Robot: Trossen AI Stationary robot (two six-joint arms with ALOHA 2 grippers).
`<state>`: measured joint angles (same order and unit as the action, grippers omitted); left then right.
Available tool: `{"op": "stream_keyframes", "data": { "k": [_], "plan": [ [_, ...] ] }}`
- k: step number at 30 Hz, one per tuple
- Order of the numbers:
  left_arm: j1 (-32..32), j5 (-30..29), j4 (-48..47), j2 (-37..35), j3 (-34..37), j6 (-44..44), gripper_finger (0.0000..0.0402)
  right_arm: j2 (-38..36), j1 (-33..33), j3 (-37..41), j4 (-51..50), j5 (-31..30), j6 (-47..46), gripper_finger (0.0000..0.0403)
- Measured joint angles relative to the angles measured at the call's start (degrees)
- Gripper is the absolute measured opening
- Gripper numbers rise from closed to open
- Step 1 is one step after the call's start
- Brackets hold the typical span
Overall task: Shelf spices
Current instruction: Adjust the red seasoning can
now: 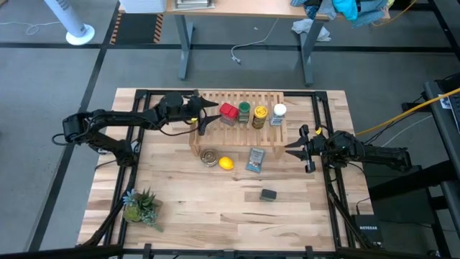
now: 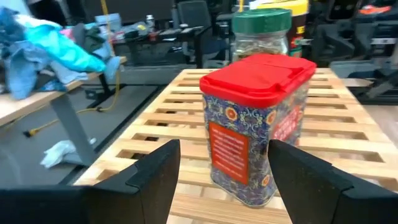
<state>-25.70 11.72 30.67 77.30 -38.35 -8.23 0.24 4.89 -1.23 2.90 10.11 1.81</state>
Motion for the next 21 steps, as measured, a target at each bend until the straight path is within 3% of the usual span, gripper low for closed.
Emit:
{"op": "stream_keyframes", "data": {
  "k": [9,21],
  "plan": [
    [-0.23,5.38,-0.18,0.99,0.02,-1.40,0.0237,-0.01,0.02,0.00,0.00,0.00,0.01,0.0088],
    [2.50,7.43,0.27,2.01,0.04,-1.31,0.0237,-0.01,0.02,0.00,-0.02,0.00,0.01,0.0088]
  ]
}}
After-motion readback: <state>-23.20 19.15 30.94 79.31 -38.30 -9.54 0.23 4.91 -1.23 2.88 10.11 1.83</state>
